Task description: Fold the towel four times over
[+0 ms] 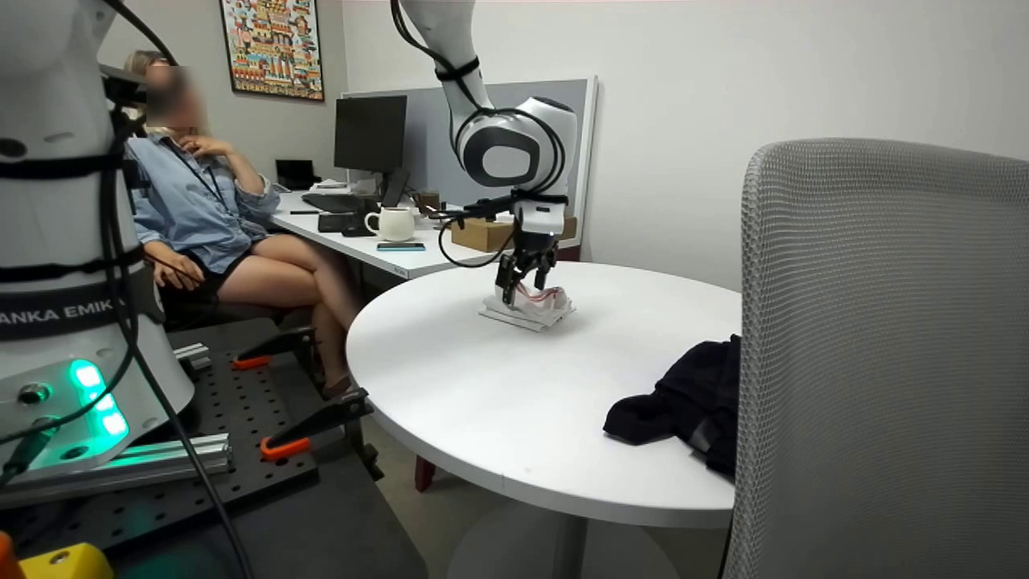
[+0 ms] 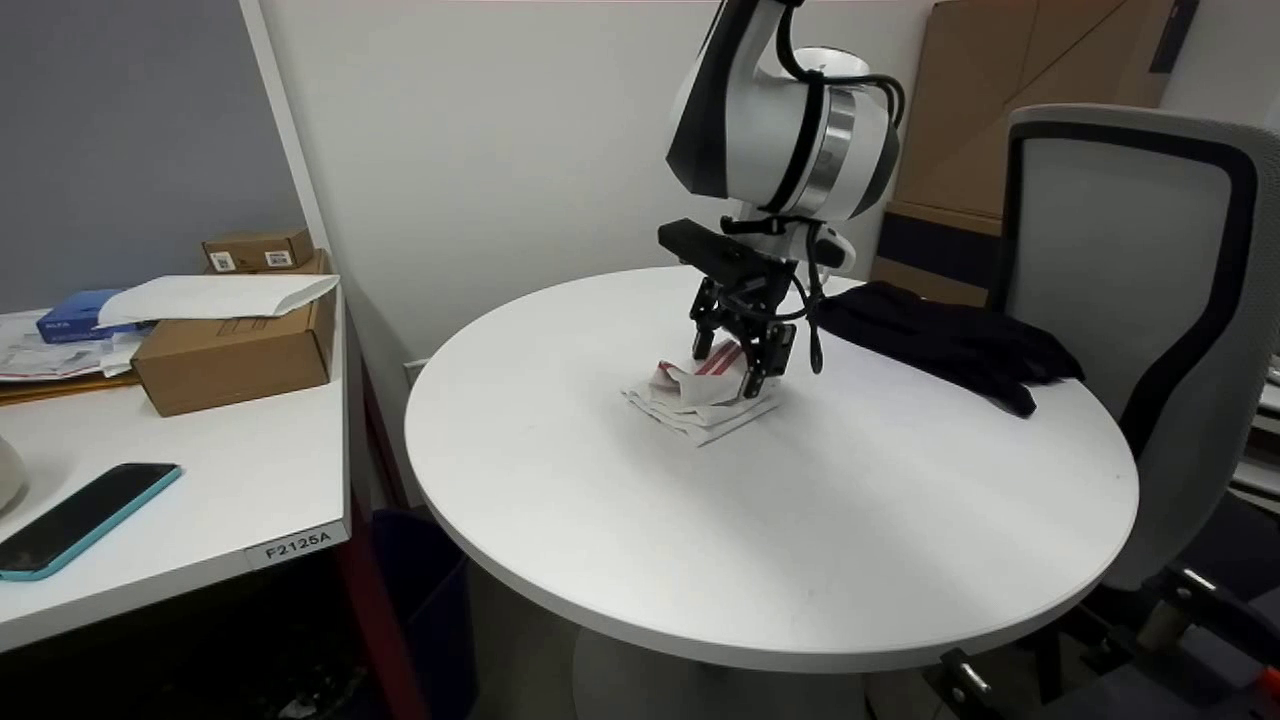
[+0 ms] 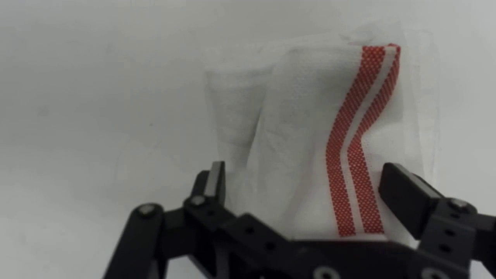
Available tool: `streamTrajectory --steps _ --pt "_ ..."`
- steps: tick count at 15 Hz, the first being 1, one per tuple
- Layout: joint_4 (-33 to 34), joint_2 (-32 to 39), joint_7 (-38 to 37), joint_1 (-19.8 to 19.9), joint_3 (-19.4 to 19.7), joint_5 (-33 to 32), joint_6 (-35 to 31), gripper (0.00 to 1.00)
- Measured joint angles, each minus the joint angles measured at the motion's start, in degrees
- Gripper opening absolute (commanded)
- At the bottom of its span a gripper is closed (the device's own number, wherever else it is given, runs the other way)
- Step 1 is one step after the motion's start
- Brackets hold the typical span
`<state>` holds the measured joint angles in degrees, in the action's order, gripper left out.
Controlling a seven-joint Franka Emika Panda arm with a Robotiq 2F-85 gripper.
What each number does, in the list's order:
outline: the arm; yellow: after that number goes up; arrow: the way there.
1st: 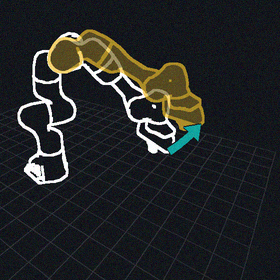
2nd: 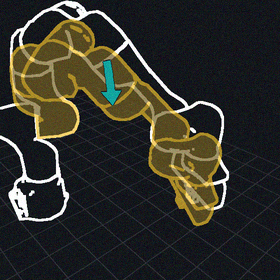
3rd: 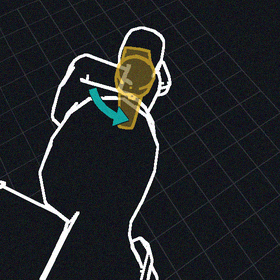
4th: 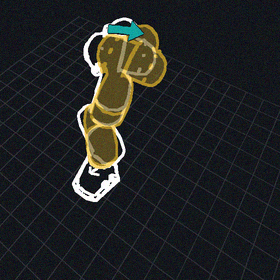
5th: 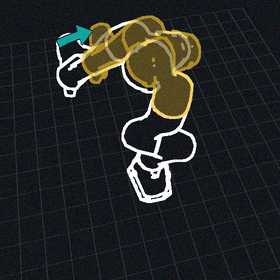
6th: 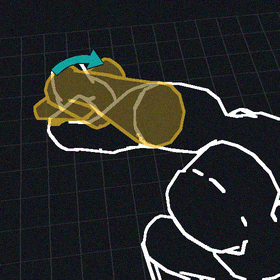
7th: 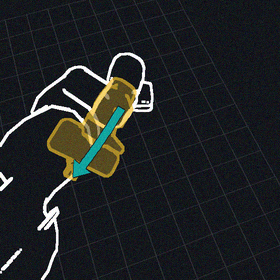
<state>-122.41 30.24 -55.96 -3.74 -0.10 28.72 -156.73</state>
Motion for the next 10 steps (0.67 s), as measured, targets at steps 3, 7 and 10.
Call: streamTrajectory --steps 3,7,10 --pt "-0.24 -1.63 0.00 0.07 0.28 -1.37 2.31 1.00" --pt "-0.22 -5.54 5.94 1.67 -0.06 -3.90 14.73 1.00" --pt "-0.03 -9.22 7.38 1.82 1.46 -9.87 21.21 1.00"
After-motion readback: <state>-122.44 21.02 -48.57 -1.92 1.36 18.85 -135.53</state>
